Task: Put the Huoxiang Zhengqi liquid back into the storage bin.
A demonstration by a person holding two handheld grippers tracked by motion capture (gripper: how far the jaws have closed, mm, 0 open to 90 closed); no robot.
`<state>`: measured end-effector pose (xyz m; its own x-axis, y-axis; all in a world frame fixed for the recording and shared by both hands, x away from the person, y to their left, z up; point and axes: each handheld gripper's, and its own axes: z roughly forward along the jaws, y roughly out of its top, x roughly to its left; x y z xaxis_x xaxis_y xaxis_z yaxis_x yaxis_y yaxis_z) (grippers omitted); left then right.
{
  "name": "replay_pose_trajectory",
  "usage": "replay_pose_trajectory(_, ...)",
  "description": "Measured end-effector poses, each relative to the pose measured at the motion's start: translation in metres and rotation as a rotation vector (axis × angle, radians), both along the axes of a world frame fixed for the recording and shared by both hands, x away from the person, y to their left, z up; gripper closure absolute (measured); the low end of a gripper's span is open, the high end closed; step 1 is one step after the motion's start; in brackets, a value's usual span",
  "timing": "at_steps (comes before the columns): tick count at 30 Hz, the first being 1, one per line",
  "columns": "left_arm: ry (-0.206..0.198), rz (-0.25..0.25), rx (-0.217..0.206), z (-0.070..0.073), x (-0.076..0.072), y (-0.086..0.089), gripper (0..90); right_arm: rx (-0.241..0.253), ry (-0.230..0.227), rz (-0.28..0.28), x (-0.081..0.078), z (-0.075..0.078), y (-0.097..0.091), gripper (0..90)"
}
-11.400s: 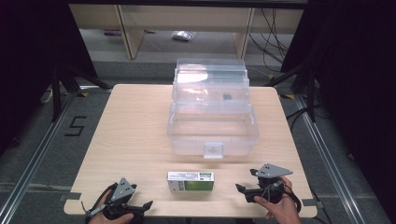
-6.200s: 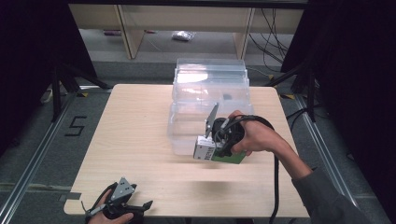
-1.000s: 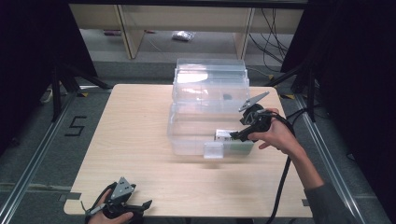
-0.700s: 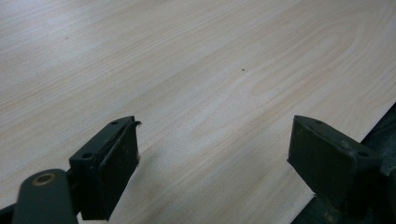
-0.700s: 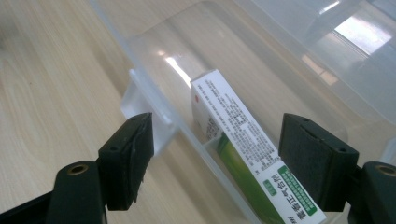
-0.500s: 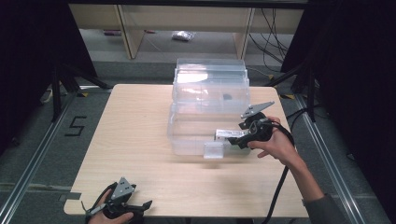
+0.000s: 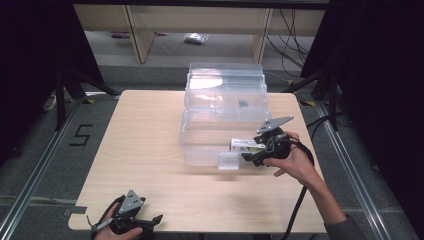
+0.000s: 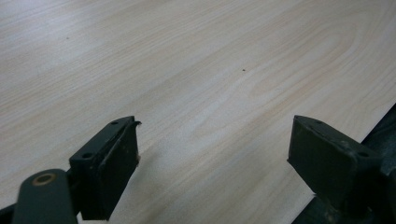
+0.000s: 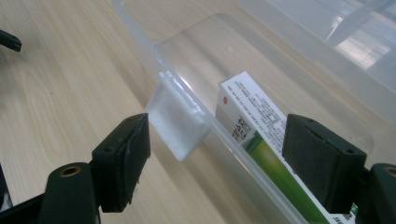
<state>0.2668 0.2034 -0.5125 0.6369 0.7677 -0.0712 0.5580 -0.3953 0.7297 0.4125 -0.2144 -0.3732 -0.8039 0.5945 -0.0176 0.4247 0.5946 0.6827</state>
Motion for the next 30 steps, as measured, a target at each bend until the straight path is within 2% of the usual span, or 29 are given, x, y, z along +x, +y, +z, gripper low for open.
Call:
replay_pose_trajectory(2, -0.003, -0.009, -0.011, 0.0, 0.0, 0.0, 15.5, 0.021, -0.005, -0.004, -0.004, -0.003, 0.002, 24.3)
replay_pose_trajectory(3, -0.004, -0.005, -0.018, -0.001, -0.001, -0.001, 15.5, 0.02, 0.025, -0.031, -0.007, -0.002, 0.003, 24.2)
replay_pose_trajectory(4, 0.007, -0.017, 0.006, 0.0, 0.0, 0.001, 15.5, 0.037, 0.032, -0.031, -0.01, -0.003, 0.005, 24.0)
replay_pose_trajectory(5, -0.001, 0.01, -0.03, -0.001, -0.001, -0.002, 15.5, 0.036, 0.023, -0.022, -0.011, -0.005, 0.006, 23.4)
replay_pose_trajectory(6, 0.002, -0.001, -0.012, 0.0, 0.0, -0.001, 15.5, 0.024, 0.022, -0.024, -0.012, -0.006, 0.007, 23.2)
replay_pose_trajectory(7, 0.0, -0.01, -0.01, 0.0, 0.0, 0.0, 15.5, 0.037, 0.014, -0.017, -0.013, -0.009, 0.009, 23.3)
replay_pose_trajectory(9, -0.004, -0.003, -0.029, -0.001, 0.0, -0.001, 15.5, 0.033, 0.008, -0.02, -0.016, -0.013, 0.01, 23.1)
replay_pose_trajectory(10, 0.002, 0.004, -0.019, 0.0, -0.001, -0.001, 15.5, 0.027, 0.026, -0.017, -0.017, -0.012, 0.01, 23.2)
replay_pose_trajectory(11, 0.0, 0.0, 0.001, 0.0, 0.0, 0.0, 15.5, 0.04, 0.011, -0.026, -0.018, -0.015, 0.012, 23.2)
replay_pose_trajectory(12, -0.003, 0.001, -0.011, -0.001, 0.0, -0.001, 15.5, 0.037, 0.029, -0.023, -0.019, -0.014, 0.01, 23.2)
replay_pose_trajectory(13, -0.003, 0.005, -0.023, -0.001, -0.001, -0.001, 15.5, 0.054, 0.008, -0.038, -0.02, -0.018, 0.011, 23.1)
replay_pose_trajectory(14, 0.002, -0.021, 0.006, 0.0, 0.0, 0.001, 15.5, 0.05, 0.021, -0.008, -0.02, -0.017, 0.01, 23.1)
replay_pose_trajectory(15, 0.003, -0.016, 0.006, 0.0, 0.0, 0.001, 15.5, 0.062, 0.008, -0.022, -0.021, -0.02, 0.011, 23.1)
replay_pose_trajectory(16, 0.003, -0.002, -0.011, 0.0, -0.001, -0.001, 15.5, 0.052, 0.028, -0.022, -0.023, -0.019, 0.01, 23.1)
replay_pose_trajectory(17, 0.002, -0.006, 0.007, 0.0, 0.0, 0.0, 15.5, 0.066, 0.02, -0.02, -0.025, -0.021, 0.01, 23.1)
replay_pose_trajectory(18, -0.004, -0.01, 0.005, 0.0, 0.0, 0.0, 15.5, 0.061, 0.017, 0.0, -0.024, -0.022, 0.01, 23.1)
replay_pose_trajectory(19, -0.003, -0.02, 0.007, 0.0, 0.0, 0.001, 15.5, 0.056, 0.035, -0.016, -0.027, -0.023, 0.01, 23.1)
replay_pose_trajectory(22, -0.002, -0.007, -0.007, 0.0, 0.0, 0.0, 15.5, 0.074, 0.032, -0.011, -0.031, -0.03, 0.011, 23.1)
replay_pose_trajectory(24, -0.003, -0.011, 0.012, 0.0, 0.0, 0.001, 15.5, 0.061, 0.042, -0.005, -0.034, -0.034, 0.011, 22.8)
replay_pose_trajectory(29, -0.006, -0.011, 0.007, 0.001, -0.001, 0.0, 15.5, 0.066, 0.045, 0.013, -0.041, -0.044, 0.015, 21.6)
replay_pose_trajectory(30, -0.005, -0.013, 0.01, 0.001, -0.001, 0.001, 15.5, 0.062, 0.039, -0.001, -0.043, -0.046, 0.015, 21.5)
